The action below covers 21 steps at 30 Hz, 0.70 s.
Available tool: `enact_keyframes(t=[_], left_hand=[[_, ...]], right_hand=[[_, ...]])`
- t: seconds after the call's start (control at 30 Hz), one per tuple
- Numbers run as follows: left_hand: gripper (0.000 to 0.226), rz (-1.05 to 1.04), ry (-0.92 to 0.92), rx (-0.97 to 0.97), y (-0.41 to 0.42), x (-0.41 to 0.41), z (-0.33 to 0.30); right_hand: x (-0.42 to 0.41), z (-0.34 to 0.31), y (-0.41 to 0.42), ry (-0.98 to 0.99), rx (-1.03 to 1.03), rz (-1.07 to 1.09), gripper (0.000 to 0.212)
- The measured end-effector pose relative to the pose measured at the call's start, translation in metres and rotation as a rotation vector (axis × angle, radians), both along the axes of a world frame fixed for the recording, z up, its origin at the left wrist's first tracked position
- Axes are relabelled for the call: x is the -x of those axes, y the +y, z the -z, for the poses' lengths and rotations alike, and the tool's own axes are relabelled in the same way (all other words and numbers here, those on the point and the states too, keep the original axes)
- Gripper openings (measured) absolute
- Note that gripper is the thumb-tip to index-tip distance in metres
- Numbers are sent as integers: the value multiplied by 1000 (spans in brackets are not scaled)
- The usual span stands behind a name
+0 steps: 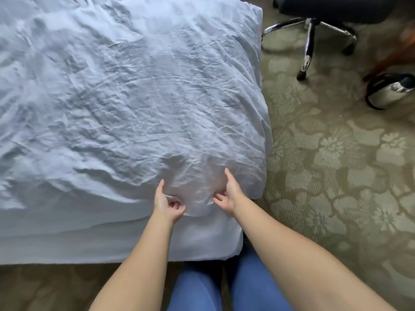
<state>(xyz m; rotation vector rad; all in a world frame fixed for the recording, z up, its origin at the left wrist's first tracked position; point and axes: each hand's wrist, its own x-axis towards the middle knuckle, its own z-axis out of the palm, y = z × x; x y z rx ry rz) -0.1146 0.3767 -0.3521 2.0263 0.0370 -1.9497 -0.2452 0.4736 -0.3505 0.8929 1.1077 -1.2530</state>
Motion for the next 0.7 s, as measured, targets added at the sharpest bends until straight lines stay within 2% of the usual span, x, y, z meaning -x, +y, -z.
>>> enact_keyframes(t=[0.17, 0.27, 0.33, 0.43, 0.5, 0.57, 0.63, 0.7], left_hand=[[50, -35, 71, -32, -17, 2, 16], [39, -59, 123, -30, -36, 1, 21], [20, -83, 197, -2, -45, 1, 16], [29, -168, 306, 55, -57, 3, -2], [33, -191, 368, 108, -63, 4, -22], [34, -193, 425, 176, -74, 5, -44], [31, -165, 500, 258, -87, 4, -67], [27, -137, 551, 339, -95, 2, -87]], right_hand=[[-4, 10, -18, -42, -18, 180, 61], [1, 11, -39, -45, 17, 215, 53], [0, 14, -53, -24, 36, 216, 45], [-6, 10, -69, 75, -48, 165, 19], [-9, -8, -78, 187, -101, 124, 5], [-7, -33, -88, 338, -177, 156, 8], [-3, -64, -98, 645, -291, 112, 4], [1, -98, -108, 998, -252, -46, 25]])
